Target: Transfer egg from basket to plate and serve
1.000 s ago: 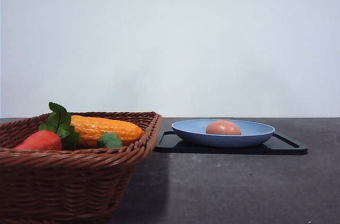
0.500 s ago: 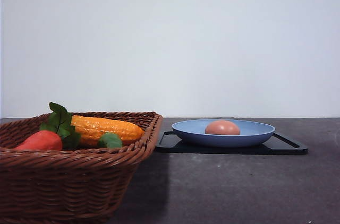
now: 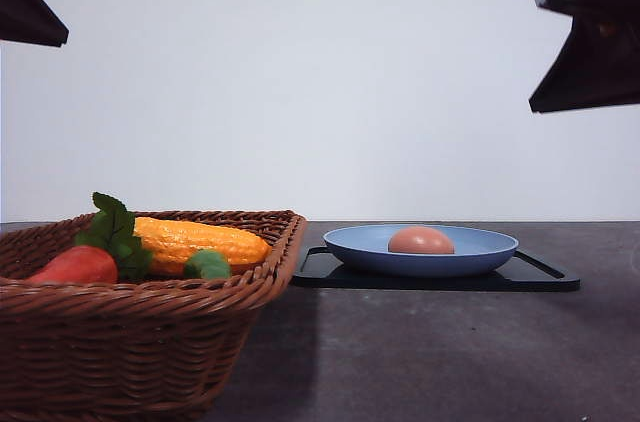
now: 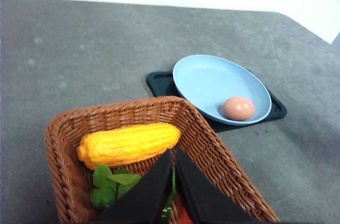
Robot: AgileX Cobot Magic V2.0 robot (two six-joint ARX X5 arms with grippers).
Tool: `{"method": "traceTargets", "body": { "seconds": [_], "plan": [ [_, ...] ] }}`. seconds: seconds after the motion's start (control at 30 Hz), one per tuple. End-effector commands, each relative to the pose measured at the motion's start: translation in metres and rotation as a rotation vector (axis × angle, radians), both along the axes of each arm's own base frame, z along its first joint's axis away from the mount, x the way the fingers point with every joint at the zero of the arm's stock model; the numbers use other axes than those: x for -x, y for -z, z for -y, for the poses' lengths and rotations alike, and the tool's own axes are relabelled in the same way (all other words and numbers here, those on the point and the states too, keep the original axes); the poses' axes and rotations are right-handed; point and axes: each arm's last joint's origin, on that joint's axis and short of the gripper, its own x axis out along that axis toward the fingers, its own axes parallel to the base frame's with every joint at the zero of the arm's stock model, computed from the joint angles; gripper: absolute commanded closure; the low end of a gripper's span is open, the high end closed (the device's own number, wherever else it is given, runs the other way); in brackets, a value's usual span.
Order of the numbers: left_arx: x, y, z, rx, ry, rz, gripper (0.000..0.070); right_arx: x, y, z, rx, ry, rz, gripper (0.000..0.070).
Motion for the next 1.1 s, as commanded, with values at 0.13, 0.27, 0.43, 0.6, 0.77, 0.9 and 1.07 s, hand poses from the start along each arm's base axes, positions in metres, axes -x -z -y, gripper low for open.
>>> {"method": "traceTargets", "body": {
  "seconds": [0.13, 0.27, 0.43, 0.6, 0.77, 0.9, 1.07],
  "plan": [
    [-0.001, -0.003, 0.001, 0.016, -0.001, 0.006, 0.0700, 0.000, -0.003, -0.002, -0.023, 0.000, 0.005, 0.0700],
    [-0.001, -0.003, 0.001, 0.016, -0.001, 0.005, 0.0700, 0.000, -0.003, -0.002, -0.023, 0.000, 0.004, 0.0700],
    [0.000, -0.003, 0.001, 0.015, 0.000, 0.003, 0.0700, 0.000, -0.003, -0.002, -0.023, 0.000, 0.005, 0.0700],
    [0.019, -0.012, -0.017, -0.053, -0.029, 0.137, 0.0700, 0.000, -0.004, -0.002, -0.027, -0.001, 0.010, 0.0700],
    [0.038, -0.008, -0.039, -0.084, -0.160, 0.290, 0.0700, -0.001, -0.004, -0.002, -0.031, 0.000, 0.015, 0.0700],
    [0.043, 0.012, -0.052, -0.127, -0.293, 0.333, 0.0700, -0.001, -0.005, -0.002, -0.034, -0.001, 0.019, 0.0700],
    [0.041, 0.043, -0.063, -0.141, -0.429, 0.311, 0.0700, -0.001, -0.005, -0.002, -0.034, 0.000, 0.019, 0.0700]
  ]
}}
